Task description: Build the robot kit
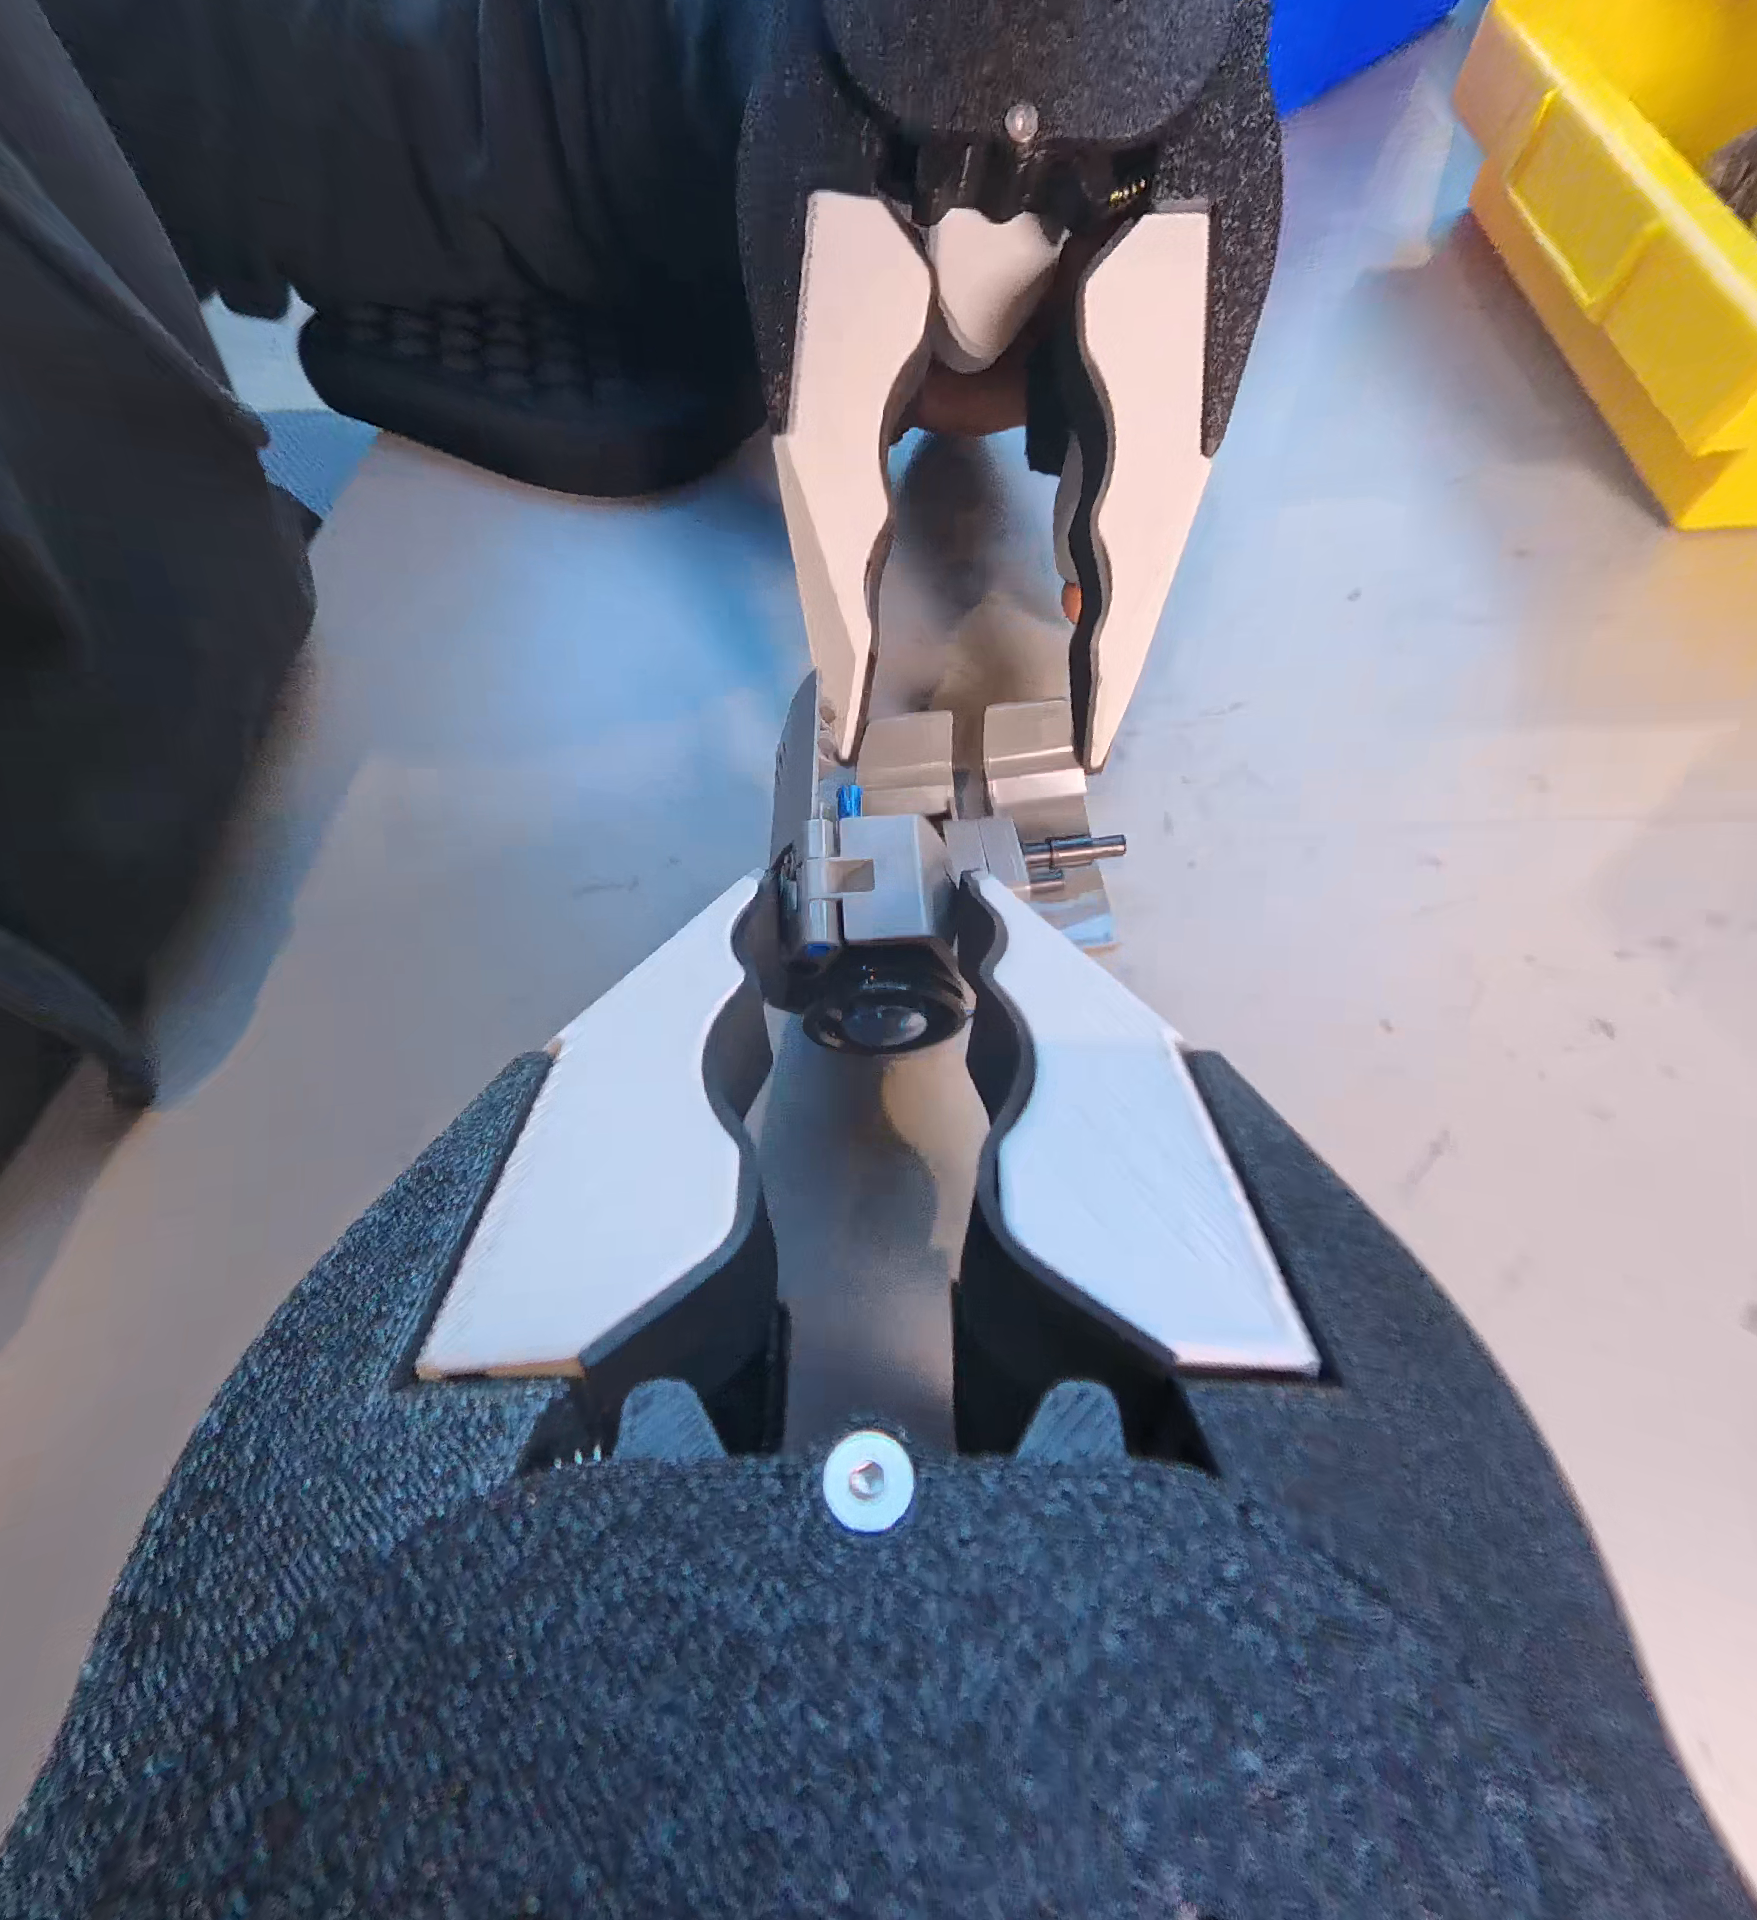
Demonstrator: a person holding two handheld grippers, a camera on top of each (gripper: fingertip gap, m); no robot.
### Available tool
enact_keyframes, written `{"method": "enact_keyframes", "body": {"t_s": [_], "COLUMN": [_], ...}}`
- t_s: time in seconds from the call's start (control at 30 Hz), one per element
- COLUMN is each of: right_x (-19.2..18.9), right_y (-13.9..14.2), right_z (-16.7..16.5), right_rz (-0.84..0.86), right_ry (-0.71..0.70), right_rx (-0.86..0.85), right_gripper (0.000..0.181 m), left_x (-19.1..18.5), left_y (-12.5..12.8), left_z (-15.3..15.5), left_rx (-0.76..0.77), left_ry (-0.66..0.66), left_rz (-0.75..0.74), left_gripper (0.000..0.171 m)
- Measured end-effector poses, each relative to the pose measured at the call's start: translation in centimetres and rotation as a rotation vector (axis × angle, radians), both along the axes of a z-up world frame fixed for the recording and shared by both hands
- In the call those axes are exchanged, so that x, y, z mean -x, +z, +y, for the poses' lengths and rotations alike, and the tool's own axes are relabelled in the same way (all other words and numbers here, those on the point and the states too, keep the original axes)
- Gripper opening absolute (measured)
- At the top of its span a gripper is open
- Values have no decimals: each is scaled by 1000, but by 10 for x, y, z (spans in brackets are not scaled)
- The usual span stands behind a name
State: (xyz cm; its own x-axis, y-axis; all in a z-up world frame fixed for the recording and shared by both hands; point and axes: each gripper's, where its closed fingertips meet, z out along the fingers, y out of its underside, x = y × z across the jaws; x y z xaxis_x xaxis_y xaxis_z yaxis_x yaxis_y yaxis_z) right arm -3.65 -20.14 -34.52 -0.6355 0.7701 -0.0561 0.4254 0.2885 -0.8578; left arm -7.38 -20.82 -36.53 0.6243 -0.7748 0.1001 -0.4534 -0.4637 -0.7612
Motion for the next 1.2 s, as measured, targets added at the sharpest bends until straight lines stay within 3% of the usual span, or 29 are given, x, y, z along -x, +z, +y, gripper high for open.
{"method": "enact_keyframes", "body": {"t_s": [0.4,0.77,1.2], "right_x": [-8,-4,-4], "right_y": [15,19,1], "right_z": [2,1,-3], "right_rz": [5,-6,-11], "right_ry": [30,22,32], "right_rx": [119,144,-24], "right_gripper": [34,34,34], "left_x": [-1,-2,-4], "left_y": [9,5,3], "left_z": [2,1,-3], "left_rx": [191,154,73], "left_ry": [34,22,4], "left_rz": [-232,-171,-63], "left_gripper": [51,51,51]}}
